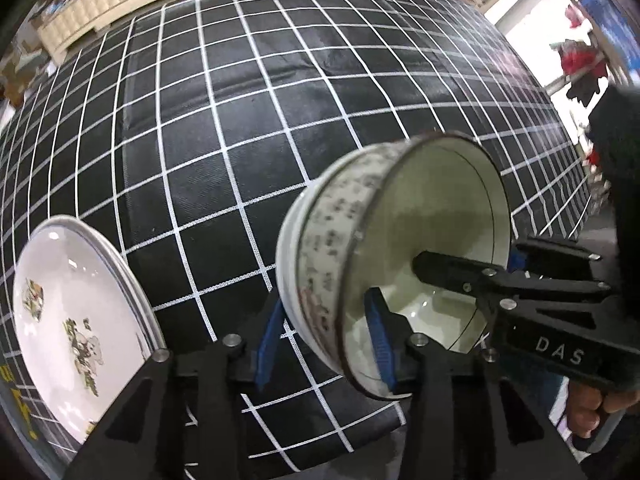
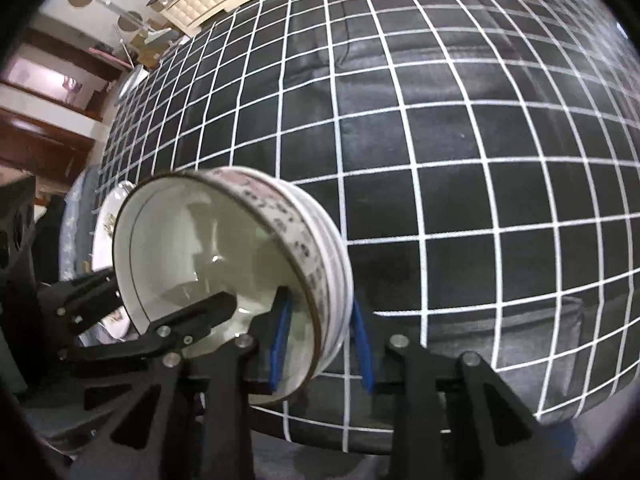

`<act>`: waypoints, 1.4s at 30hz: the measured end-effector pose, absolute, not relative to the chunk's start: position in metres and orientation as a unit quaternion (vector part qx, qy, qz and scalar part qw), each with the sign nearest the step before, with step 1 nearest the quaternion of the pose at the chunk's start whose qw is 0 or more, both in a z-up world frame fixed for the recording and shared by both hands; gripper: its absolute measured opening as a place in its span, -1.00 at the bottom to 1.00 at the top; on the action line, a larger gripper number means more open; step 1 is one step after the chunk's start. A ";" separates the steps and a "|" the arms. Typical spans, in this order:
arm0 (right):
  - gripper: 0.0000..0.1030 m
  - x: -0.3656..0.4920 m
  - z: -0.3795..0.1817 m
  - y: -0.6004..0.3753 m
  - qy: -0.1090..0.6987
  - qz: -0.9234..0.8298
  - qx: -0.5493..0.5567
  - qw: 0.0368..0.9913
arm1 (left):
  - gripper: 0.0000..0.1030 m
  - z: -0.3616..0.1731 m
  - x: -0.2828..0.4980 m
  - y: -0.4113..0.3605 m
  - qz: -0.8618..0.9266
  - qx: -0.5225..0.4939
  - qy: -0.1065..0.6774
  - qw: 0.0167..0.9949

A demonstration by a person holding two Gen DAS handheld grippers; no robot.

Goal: Organize plates and bowls
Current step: 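Lift the nested bowl stack and carry it toward the plate stack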

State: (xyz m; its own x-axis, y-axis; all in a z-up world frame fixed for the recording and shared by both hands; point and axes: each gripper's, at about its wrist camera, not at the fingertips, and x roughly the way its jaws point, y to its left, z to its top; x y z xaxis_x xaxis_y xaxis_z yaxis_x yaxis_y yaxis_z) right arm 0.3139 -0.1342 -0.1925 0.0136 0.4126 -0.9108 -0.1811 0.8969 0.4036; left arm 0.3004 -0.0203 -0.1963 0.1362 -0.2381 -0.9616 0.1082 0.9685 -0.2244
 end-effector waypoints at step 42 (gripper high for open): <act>-0.47 0.318 -0.184 -0.128 0.654 0.205 0.084 0.723 | -0.67 -0.180 0.311 -0.018 -0.100 0.014 0.621 0.777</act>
